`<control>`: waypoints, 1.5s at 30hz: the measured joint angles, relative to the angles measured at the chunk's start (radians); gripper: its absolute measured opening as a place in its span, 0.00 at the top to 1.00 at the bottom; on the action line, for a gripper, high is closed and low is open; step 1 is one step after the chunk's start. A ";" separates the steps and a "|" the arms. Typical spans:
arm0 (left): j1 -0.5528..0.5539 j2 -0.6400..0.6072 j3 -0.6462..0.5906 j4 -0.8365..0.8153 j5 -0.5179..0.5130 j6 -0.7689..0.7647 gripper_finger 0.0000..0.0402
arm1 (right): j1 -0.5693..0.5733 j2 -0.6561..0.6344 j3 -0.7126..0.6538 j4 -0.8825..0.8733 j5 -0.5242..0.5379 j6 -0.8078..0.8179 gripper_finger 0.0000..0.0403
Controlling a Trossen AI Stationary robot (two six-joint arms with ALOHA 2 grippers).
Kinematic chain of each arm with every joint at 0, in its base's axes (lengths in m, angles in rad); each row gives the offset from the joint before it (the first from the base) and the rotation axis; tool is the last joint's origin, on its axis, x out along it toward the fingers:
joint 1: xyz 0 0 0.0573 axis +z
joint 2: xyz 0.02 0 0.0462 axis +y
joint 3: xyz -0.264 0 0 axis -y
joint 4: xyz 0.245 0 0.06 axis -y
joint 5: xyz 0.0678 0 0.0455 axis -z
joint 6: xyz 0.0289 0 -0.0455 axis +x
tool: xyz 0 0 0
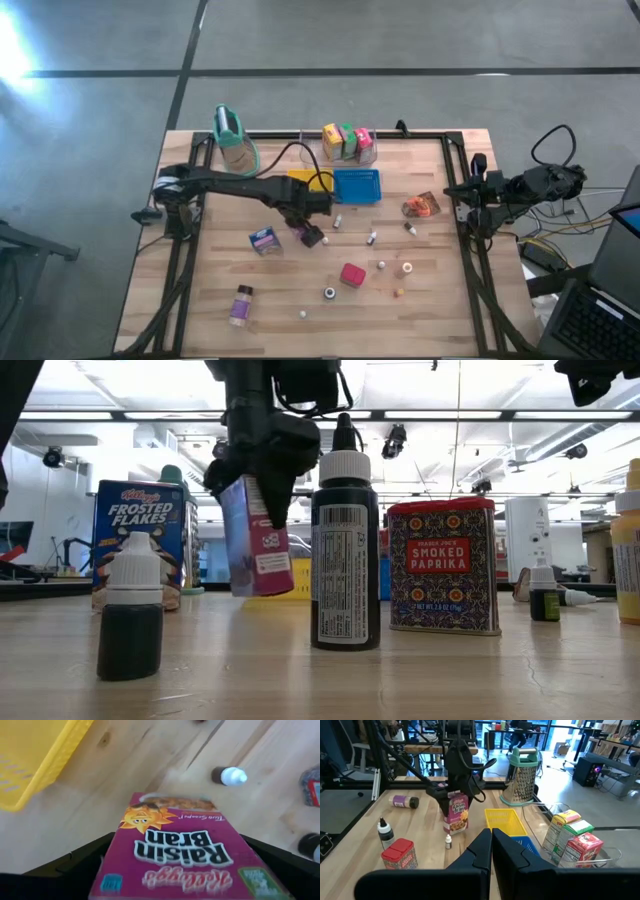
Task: Pick & Place Kitchen Items
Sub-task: Adjust the cereal boxes on the table
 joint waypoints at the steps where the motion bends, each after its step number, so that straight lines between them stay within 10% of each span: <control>1: 0.000 0.000 -0.001 -0.004 0.001 -0.001 0.01 | 0.000 0.000 0.000 0.000 0.000 0.000 0.98; 45: 0.030 0.000 -0.016 0.013 0.027 -0.078 0.00 | 0.000 0.000 0.000 0.000 0.000 0.001 0.98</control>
